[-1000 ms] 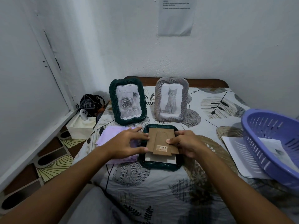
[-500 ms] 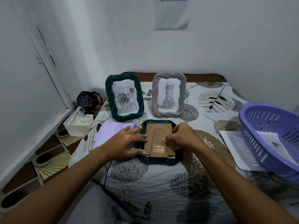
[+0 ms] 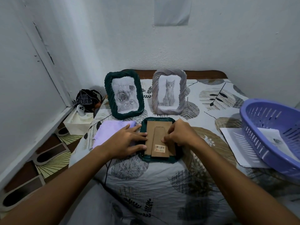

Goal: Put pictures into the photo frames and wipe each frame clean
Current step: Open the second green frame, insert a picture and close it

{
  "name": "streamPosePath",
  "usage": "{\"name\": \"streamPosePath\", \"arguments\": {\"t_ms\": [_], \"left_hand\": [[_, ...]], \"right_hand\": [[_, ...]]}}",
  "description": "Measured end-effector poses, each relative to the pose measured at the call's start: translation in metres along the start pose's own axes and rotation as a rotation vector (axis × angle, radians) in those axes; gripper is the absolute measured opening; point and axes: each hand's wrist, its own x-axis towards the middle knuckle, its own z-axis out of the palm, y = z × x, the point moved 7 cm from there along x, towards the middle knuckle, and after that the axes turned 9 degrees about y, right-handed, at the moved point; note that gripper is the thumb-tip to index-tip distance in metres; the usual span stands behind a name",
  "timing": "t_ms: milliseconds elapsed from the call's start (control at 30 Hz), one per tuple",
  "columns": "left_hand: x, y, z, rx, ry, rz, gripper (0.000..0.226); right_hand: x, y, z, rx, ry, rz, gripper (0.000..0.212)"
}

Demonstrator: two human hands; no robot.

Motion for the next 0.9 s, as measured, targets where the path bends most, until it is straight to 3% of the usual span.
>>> {"name": "streamPosePath", "arguments": {"t_ms": [233, 333, 533, 733, 900], "left_hand": [[0.0, 0.001, -0.001, -0.024, -0.024, -0.028, 0.08], [0.003, 0.007, -0.012, -0.094, 0.062, -0.08, 0.074], [0.014, 0.017, -0.028, -0.474, 0.413, -0.441, 0.034], [0.018, 0.012, -0.013, -0.52, 0.5, -0.673, 0.03], [0.02, 0.001, -0.008, -0.629, 0.543, -0.747, 0.018]], "right_hand": [[-0.001, 0.003, 0.0, 0.046, 0.006, -0.042, 0.029], [0.0, 0.006, -0.003, 0.132, 0.011, -0.042, 0.034], [0.004, 0.032, -0.02, 0.378, 0.219, 0.061, 0.028], [0.002, 0.055, -0.009, 0.583, 0.141, 0.147, 0.037], [0.003, 0.061, -0.016, 0.605, 0.106, 0.143, 0.033]]}}
